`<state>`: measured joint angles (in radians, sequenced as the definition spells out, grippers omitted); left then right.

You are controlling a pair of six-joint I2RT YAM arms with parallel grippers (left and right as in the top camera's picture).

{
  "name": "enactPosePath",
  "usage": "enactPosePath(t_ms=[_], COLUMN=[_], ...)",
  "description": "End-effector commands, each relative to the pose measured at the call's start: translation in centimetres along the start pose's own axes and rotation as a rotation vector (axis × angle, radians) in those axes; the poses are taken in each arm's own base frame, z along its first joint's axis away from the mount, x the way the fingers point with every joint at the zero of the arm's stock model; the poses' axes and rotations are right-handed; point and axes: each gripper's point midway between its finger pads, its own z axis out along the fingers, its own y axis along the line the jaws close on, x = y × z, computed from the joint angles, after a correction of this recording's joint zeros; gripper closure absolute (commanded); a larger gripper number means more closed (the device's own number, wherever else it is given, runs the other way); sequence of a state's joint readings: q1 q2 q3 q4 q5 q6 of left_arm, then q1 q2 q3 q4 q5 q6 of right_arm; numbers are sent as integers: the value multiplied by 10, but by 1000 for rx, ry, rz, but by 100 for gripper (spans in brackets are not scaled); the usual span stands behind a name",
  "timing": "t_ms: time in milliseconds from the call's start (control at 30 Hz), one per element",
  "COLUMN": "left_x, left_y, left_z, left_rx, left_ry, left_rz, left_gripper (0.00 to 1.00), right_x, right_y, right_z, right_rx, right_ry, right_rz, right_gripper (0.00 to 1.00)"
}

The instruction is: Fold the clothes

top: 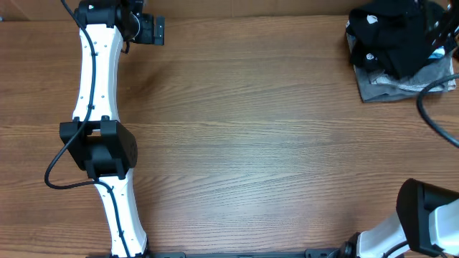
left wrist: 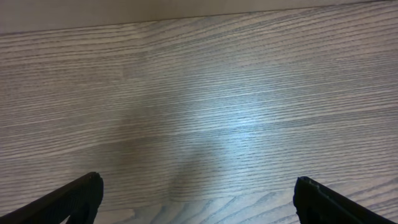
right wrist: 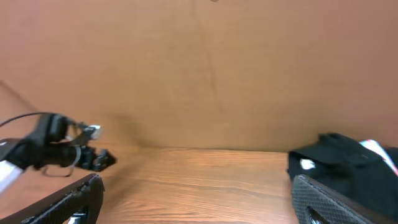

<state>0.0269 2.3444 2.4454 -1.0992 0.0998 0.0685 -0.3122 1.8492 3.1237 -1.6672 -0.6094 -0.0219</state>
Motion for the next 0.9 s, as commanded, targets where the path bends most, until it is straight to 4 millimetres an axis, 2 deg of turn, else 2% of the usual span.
enactPosePath(t_ms=[0,233,433,600,733,867], left_x=[3,3,3,3,3,3], left_y=[1,1,1,1,1,1], left_z=[4,4,4,4,4,4], left_rx=[1,1,1,1,1,1], left_ry=[10,10,10,10,10,10], left_rz=[-8,-8,-8,-8,-8,-8], left_gripper=[0,0,0,0,0,0], right_x=[4,9,14,26,36,60], right_y=[1,2,-8,-11,-6,-7], right_z=[9,8,9,1,-4,-9], right_rx=[-35,-39,53,213,232,226], right_ry=[25,46,63,101,78,20], right_rz=[19,83,83,49,22,2], right_gripper=[0,0,0,0,0,0])
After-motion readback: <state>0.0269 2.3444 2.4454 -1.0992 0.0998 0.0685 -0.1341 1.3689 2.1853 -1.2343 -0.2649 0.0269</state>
